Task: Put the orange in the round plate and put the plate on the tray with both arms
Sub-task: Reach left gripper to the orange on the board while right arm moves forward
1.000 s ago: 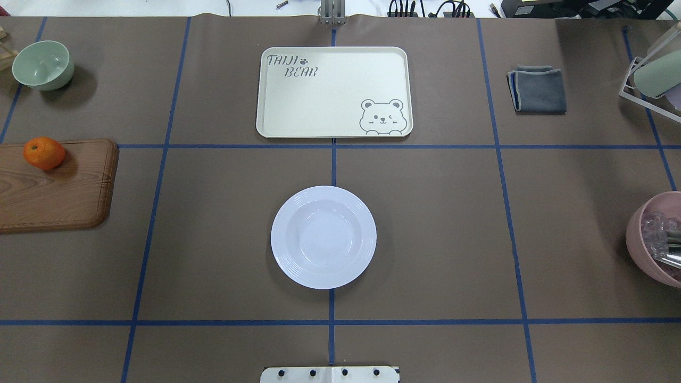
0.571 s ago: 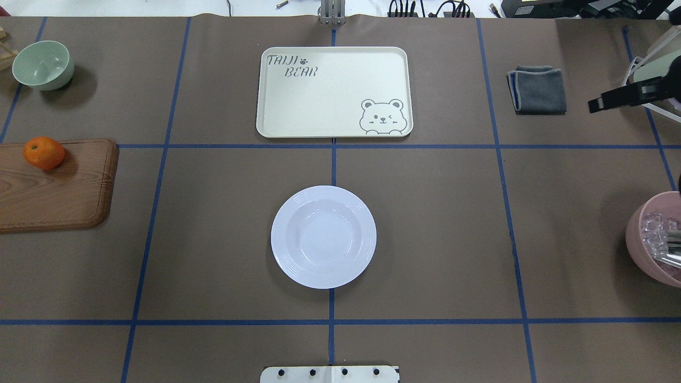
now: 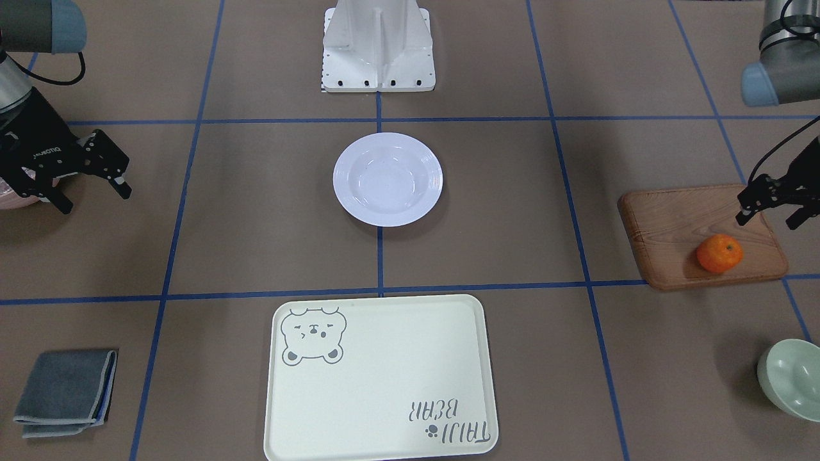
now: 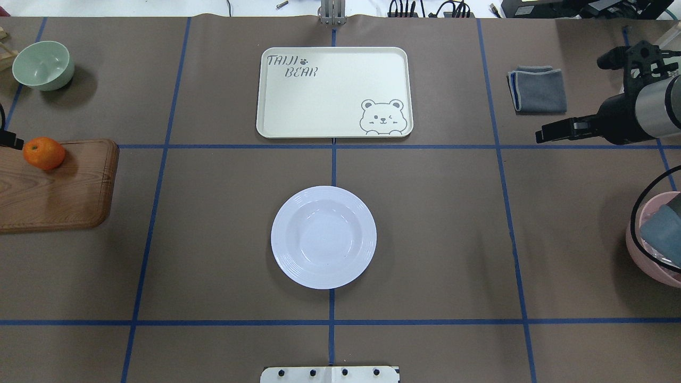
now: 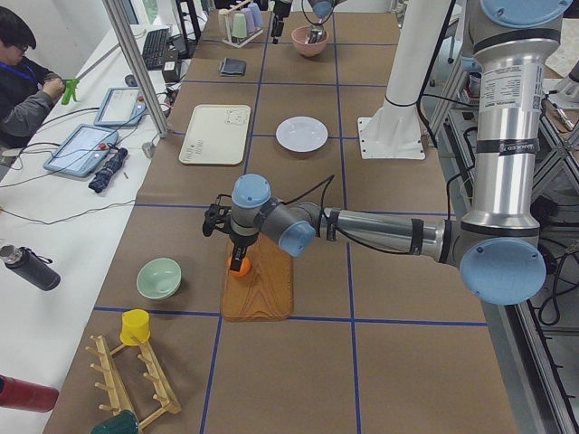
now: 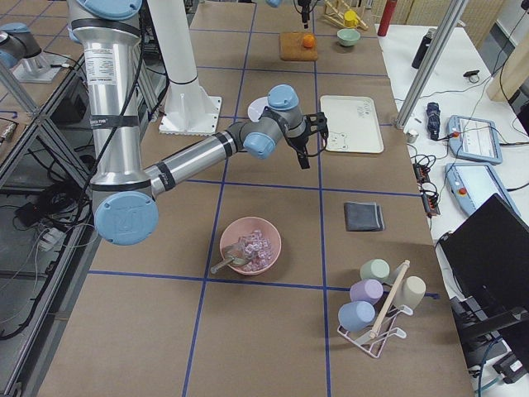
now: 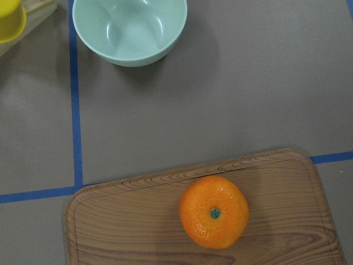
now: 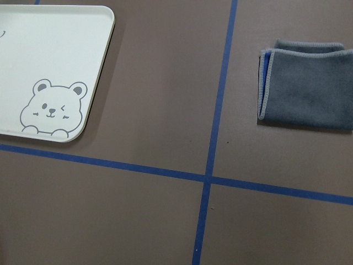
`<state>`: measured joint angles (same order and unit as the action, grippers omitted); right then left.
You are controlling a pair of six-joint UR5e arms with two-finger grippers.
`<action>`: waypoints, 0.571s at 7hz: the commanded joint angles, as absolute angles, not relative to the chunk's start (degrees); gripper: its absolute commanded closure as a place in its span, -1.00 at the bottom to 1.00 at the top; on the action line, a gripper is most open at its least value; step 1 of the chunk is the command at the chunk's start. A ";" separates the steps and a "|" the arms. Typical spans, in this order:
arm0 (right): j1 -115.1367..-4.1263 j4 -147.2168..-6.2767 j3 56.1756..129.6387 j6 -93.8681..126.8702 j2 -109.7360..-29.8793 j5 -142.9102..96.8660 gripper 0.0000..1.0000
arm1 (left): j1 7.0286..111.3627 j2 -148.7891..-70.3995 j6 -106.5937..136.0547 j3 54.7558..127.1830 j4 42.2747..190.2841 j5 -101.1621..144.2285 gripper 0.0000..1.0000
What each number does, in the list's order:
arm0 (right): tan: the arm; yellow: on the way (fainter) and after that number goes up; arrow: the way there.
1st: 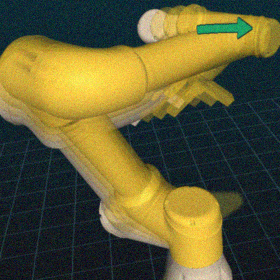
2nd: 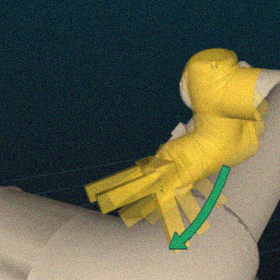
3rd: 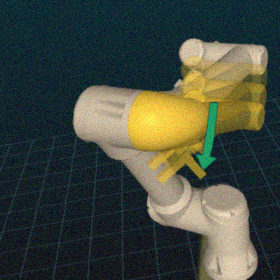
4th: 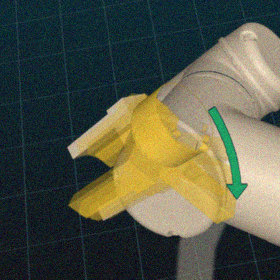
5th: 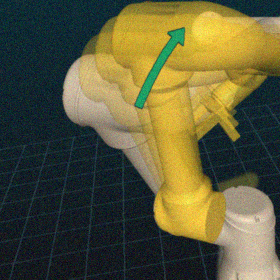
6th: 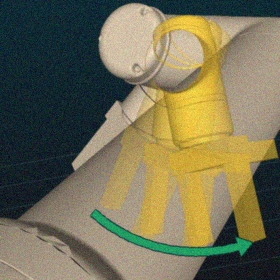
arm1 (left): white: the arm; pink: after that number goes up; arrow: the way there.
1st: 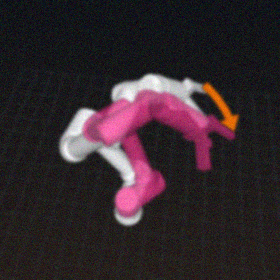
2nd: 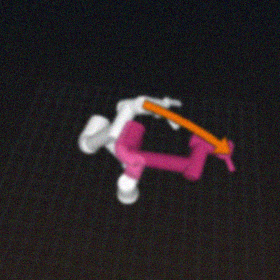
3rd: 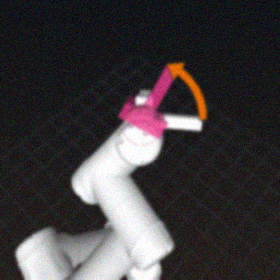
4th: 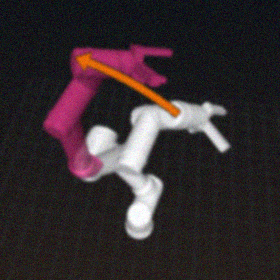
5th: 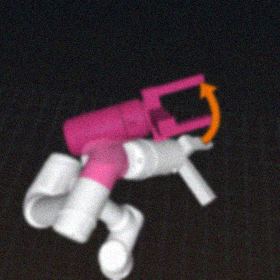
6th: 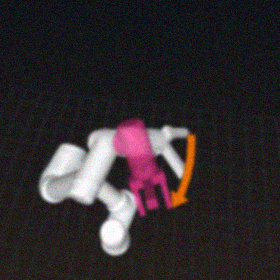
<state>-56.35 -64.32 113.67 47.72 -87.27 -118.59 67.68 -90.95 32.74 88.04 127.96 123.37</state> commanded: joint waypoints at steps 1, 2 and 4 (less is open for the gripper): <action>-56.16 -64.34 113.56 47.81 -87.36 -118.21 -1.00 | 64.08 -94.04 36.30 83.33 131.04 121.11 -0.97; -56.16 -64.34 113.55 47.73 -87.36 -118.21 -1.00 | 63.20 -94.04 36.47 83.15 131.04 121.11 -0.97; -56.34 -64.34 113.38 47.81 -87.36 -118.21 -1.00 | 62.32 -95.88 36.30 80.00 131.22 119.53 -0.96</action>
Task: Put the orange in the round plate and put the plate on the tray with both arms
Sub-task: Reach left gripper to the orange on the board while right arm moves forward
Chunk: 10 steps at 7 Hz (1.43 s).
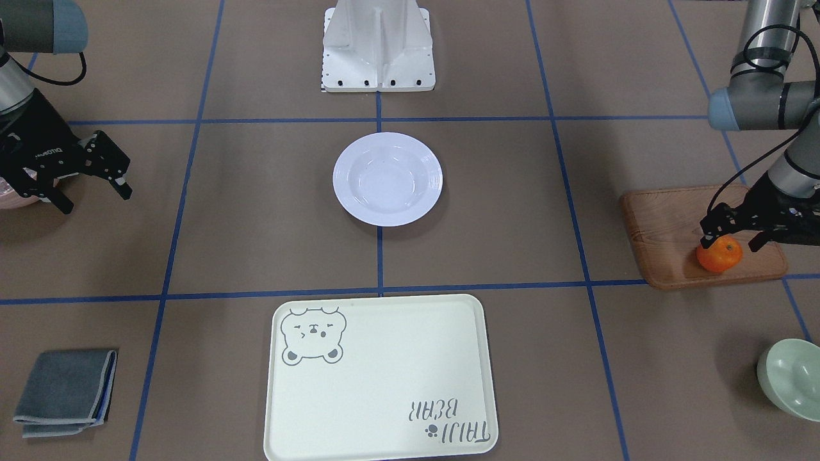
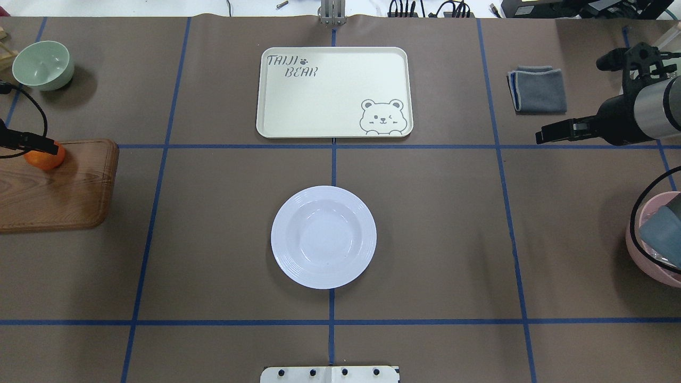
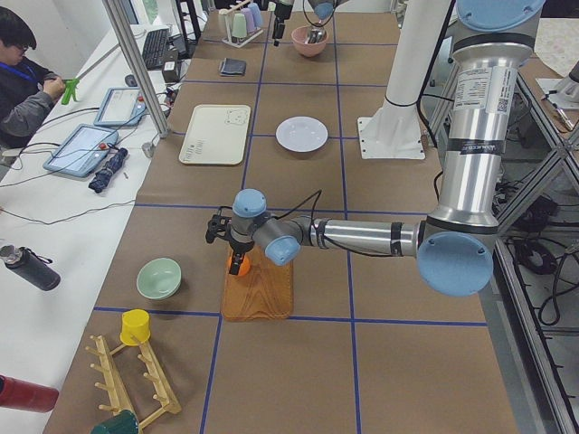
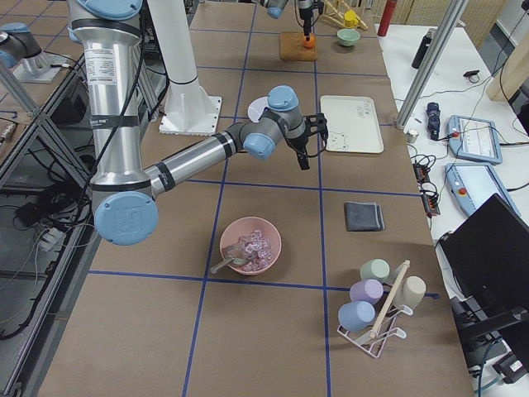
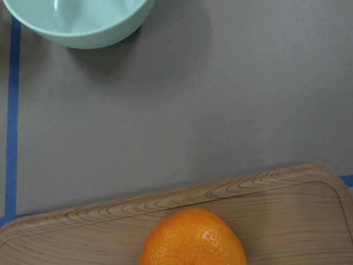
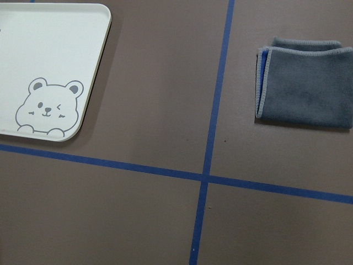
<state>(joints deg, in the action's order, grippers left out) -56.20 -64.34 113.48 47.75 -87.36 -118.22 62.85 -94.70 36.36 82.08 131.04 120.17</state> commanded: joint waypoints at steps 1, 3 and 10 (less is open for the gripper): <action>-56.16 -64.34 113.38 47.73 -87.28 -118.13 -1.00 | 61.27 -95.89 36.30 79.63 131.31 119.36 -0.94; -56.16 -64.34 113.29 47.72 -87.28 -118.12 -1.00 | 60.47 -95.89 36.39 79.72 131.31 119.18 0.18; -55.38 -63.72 113.38 51.38 -86.49 -118.13 -1.00 | 52.62 -110.17 55.21 108.35 89.71 116.58 1.00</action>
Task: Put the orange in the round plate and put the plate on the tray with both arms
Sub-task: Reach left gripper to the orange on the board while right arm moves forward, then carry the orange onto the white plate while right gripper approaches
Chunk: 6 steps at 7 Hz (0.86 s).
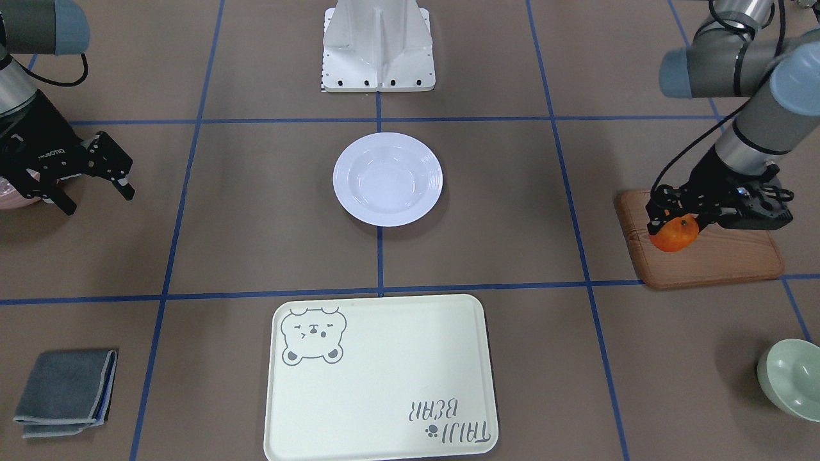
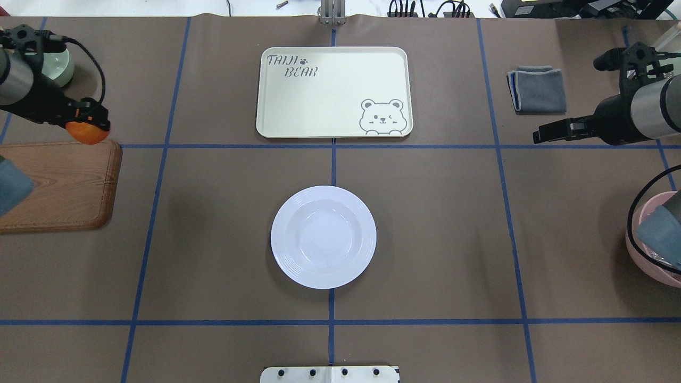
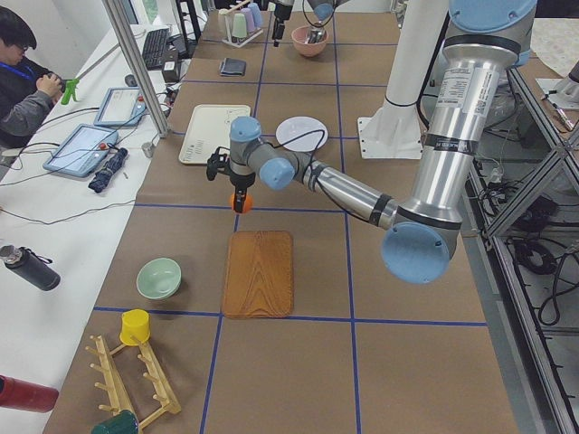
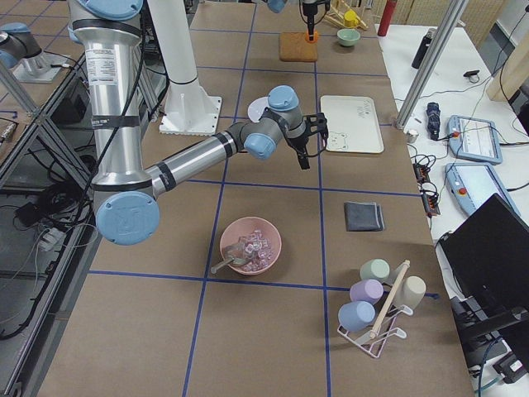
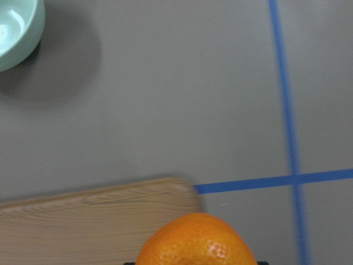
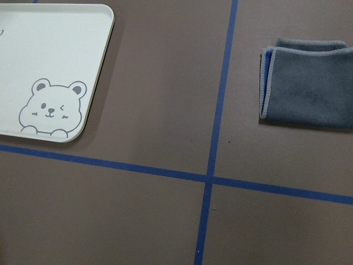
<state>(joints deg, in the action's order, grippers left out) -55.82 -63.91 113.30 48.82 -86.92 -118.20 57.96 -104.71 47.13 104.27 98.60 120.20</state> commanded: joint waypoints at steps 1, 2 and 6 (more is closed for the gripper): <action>-54.85 -61.98 113.47 53.42 -86.22 -118.04 -1.00 | 46.73 -117.09 63.11 108.37 83.56 113.32 1.00; -53.71 -60.31 113.64 59.09 -86.13 -115.95 -1.00 | 40.75 -123.60 70.15 107.76 78.01 110.16 1.00; -46.42 -58.62 113.64 84.92 -82.01 -107.51 -0.92 | 25.08 -133.33 87.07 99.50 77.60 100.29 1.00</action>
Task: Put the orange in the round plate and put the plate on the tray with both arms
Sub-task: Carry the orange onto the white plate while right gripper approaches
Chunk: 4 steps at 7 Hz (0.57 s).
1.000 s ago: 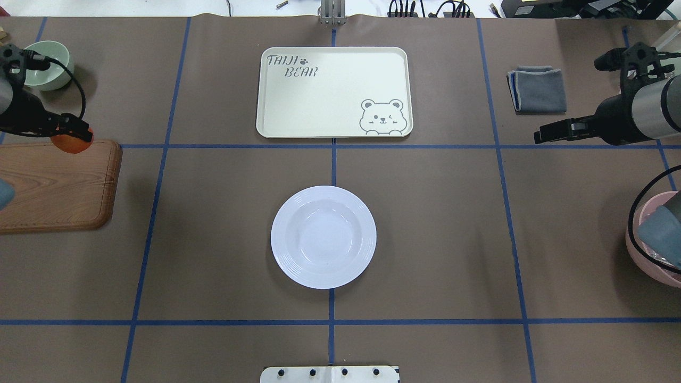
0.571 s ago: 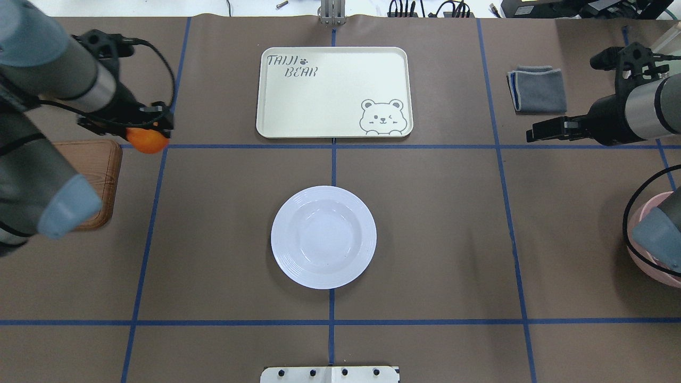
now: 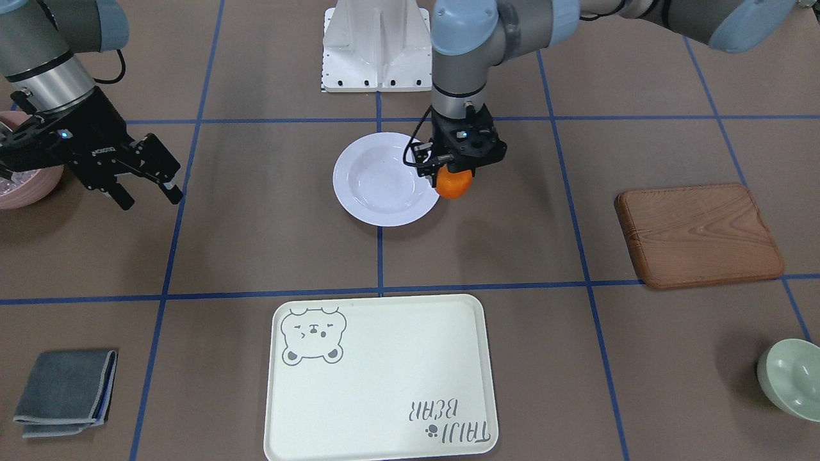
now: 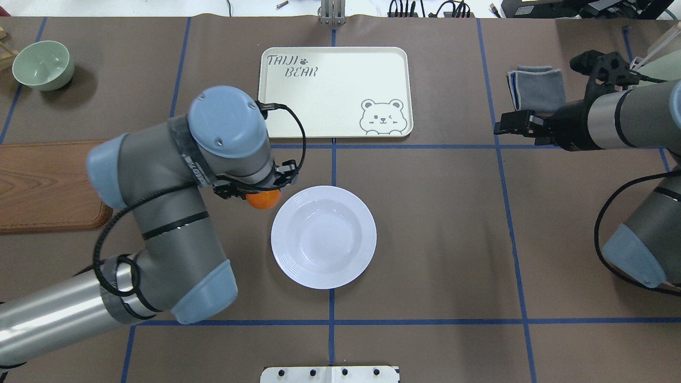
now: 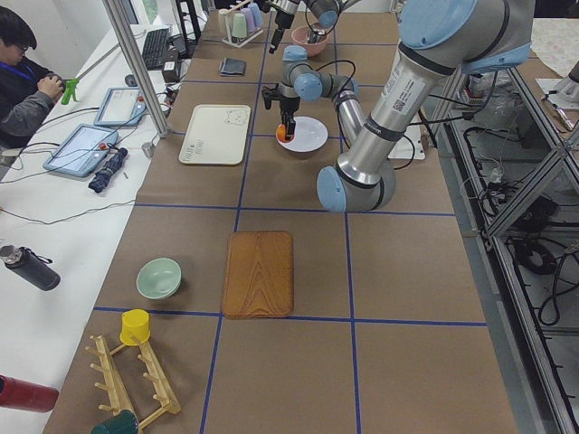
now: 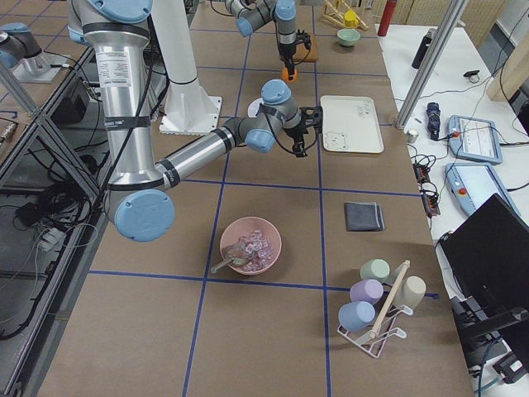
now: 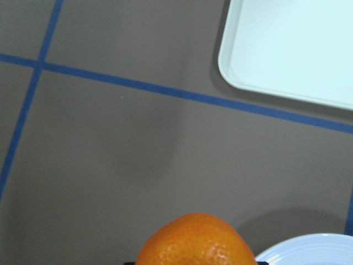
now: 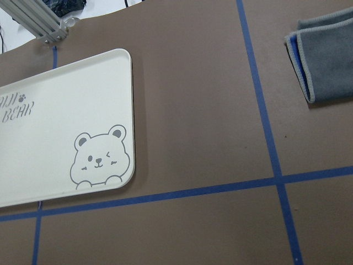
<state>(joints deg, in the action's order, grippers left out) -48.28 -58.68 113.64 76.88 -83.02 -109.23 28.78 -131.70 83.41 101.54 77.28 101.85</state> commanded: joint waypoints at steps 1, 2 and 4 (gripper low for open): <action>-44.84 -58.62 113.47 90.73 -81.91 -106.53 -0.92 | 22.61 -134.37 88.67 96.97 79.87 98.28 1.00; -43.87 -58.62 113.47 93.57 -81.91 -106.52 -0.93 | 21.11 -134.99 90.60 93.29 84.76 96.96 1.00; -42.98 -58.54 113.64 93.87 -81.83 -106.35 -0.98 | 19.78 -137.54 91.49 90.10 86.83 96.59 1.00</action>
<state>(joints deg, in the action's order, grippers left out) -43.57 -58.56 113.58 93.12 -81.87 -106.54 20.69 -136.04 90.63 92.12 85.48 96.94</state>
